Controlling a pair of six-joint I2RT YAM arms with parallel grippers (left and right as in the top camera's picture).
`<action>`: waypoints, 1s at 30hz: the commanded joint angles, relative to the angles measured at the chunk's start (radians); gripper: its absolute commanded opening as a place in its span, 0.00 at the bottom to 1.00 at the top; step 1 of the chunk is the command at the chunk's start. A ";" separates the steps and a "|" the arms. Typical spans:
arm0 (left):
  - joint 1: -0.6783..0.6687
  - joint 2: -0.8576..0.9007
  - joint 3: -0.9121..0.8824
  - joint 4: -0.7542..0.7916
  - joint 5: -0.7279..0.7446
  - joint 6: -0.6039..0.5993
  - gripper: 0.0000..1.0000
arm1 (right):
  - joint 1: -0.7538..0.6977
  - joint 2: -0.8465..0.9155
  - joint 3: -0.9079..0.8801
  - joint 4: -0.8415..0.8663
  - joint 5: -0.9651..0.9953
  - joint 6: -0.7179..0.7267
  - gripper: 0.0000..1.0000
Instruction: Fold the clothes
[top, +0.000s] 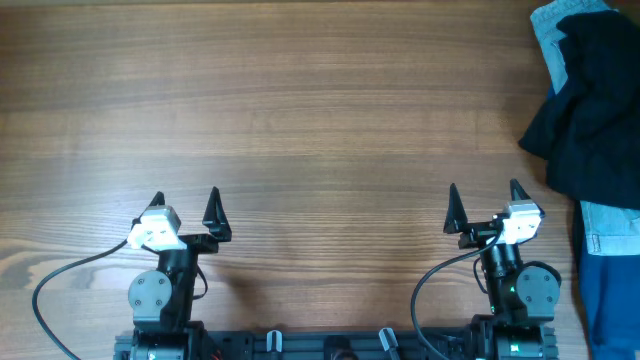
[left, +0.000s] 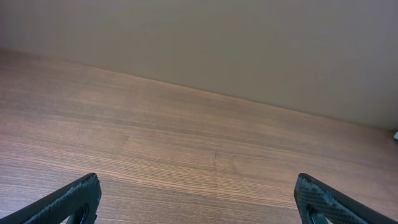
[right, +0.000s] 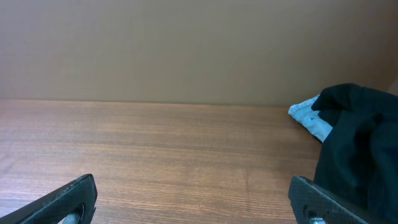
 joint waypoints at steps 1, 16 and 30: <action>-0.005 -0.005 -0.008 0.000 -0.014 0.016 1.00 | -0.004 -0.014 -0.001 0.005 -0.016 -0.018 1.00; -0.005 -0.005 -0.008 0.006 -0.043 0.016 1.00 | -0.004 -0.014 -0.001 0.005 -0.016 -0.018 1.00; -0.005 -0.005 -0.008 0.031 0.037 0.013 1.00 | -0.004 -0.013 -0.001 0.142 -0.020 0.062 1.00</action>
